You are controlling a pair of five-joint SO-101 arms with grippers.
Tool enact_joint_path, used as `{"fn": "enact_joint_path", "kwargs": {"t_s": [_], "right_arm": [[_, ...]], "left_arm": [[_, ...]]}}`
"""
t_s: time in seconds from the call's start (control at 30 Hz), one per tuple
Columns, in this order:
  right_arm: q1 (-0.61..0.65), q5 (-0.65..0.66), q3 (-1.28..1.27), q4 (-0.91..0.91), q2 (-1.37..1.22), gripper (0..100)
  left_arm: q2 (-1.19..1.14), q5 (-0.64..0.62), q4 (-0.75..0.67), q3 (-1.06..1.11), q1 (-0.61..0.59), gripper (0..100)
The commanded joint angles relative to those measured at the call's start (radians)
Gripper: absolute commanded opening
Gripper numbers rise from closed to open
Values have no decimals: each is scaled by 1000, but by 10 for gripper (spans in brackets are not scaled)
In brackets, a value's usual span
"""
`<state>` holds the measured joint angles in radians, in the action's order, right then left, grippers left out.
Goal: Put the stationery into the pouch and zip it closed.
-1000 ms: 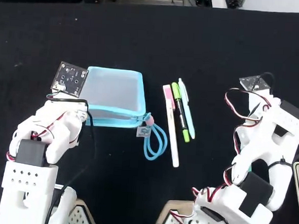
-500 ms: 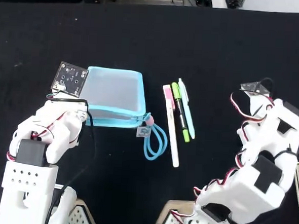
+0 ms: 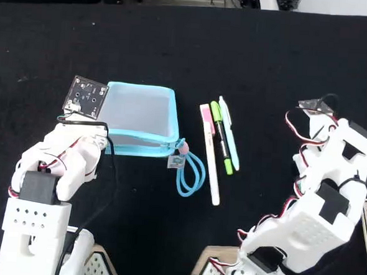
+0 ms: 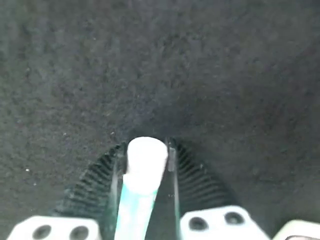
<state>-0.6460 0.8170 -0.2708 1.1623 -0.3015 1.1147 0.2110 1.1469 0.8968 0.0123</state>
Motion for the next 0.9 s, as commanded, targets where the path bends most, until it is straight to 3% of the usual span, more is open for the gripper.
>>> {"fn": "enact_joint_path", "kwargs": {"t_s": [0.0, 0.27, 0.47, 0.67, 0.87], "right_arm": [[14, -41, 54, 43, 113, 11], [109, -44, 51, 276, 503, 11], [275, -121, 51, 433, 837, 11], [486, -269, 51, 445, 1178, 11], [706, -407, 51, 417, 1403, 11]], "left_arm": [[-2, -6, -8, 1, -4, 30], [-2, -6, -8, 1, -4, 30], [-2, 0, -8, -31, -4, 30], [-11, -6, 3, -165, -10, 30], [-14, -8, 150, -332, -5, 30]]}}
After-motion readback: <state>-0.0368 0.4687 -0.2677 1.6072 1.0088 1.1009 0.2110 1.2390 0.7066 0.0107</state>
